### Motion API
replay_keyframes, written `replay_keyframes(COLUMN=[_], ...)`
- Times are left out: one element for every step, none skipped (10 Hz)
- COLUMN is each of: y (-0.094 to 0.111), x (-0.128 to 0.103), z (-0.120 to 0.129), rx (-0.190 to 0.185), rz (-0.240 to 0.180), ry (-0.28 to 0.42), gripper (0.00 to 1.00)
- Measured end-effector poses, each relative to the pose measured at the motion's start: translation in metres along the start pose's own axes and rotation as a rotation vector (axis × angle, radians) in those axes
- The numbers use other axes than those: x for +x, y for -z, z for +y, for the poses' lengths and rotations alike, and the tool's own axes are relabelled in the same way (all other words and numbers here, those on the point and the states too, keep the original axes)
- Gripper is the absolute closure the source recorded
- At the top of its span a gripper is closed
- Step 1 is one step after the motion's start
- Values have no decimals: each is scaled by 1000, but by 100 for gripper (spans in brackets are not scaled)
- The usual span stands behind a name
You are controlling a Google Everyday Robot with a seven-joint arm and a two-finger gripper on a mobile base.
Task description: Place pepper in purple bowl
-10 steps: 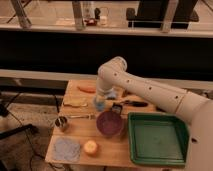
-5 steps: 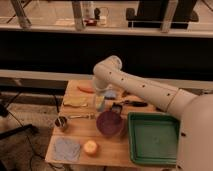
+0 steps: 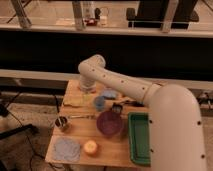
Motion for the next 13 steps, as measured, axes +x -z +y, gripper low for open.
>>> replay_keyframes(y=[-9, -13, -21, -28, -34, -43, -52, -61, -74, -83, -86, -89, -90], x=[1, 4, 11, 16, 21, 32, 41, 45, 48, 52, 57, 61, 66], z=[-11, -20, -36, -50, -60, -71, -73, -73, -72, -71, -70, -69, -72], rx=[-9, -11, -16, -15, -14, -10, -13, -12, -13, -14, -11, -11, -3], rz=[4, 7, 15, 22, 27, 34, 43, 48, 55, 62, 70, 75, 86], ry=[-14, -35, -70, -91, -106, -131, -146, -151, -157, -165, -172, -178, -187], gripper=[20, 20, 20, 20, 20, 20, 20, 20, 20, 20, 20, 20, 20])
